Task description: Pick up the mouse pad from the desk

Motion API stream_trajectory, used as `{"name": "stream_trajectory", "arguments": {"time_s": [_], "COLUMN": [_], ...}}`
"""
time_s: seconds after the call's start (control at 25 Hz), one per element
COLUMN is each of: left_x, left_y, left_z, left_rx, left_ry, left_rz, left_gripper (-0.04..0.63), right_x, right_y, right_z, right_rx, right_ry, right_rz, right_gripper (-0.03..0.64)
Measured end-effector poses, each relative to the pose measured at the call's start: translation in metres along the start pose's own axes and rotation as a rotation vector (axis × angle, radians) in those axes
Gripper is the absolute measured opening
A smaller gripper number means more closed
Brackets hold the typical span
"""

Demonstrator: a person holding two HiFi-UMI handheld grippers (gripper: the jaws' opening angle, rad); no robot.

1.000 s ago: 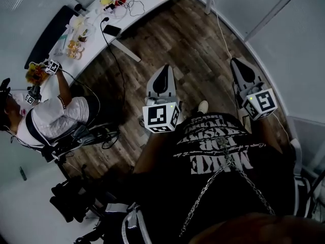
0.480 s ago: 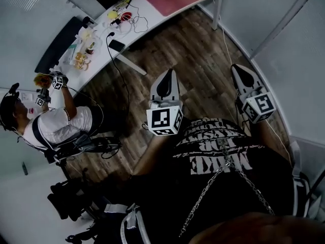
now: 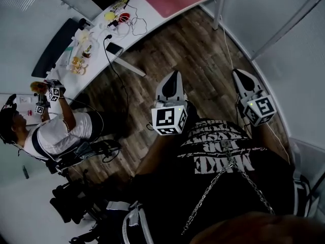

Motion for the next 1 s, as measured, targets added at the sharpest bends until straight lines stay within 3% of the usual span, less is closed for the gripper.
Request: {"name": "stream_trajectory", "arguments": {"time_s": [0.48, 1.0], "left_x": [-0.047, -0.128], "left_y": [-0.018, -0.035], "left_z": [0.126, 0.217], "left_rx": [-0.024, -0.044], "left_ry": [0.124, 0.203], "left_rz": [-0.023, -0.044], "left_gripper": [0.005, 0.005], "right_x": [0.045, 0.062], "right_y": [-0.038, -0.062], "right_z": [0.100, 0.225], "right_rx": [-0.032, -0.054], "right_ry": [0.084, 0.091], "right_rz": [-0.040, -0.042], "right_gripper": [-0.005, -0.006]}}
Point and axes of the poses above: the fingertips, and each gripper's own axes: z forward along the fingers, x to its right, y out of its underside, the point moved 1 cm from there along -z, backward along the fingers, and after that the axes turned 4 degrees about -y, right-handed, at the moved point
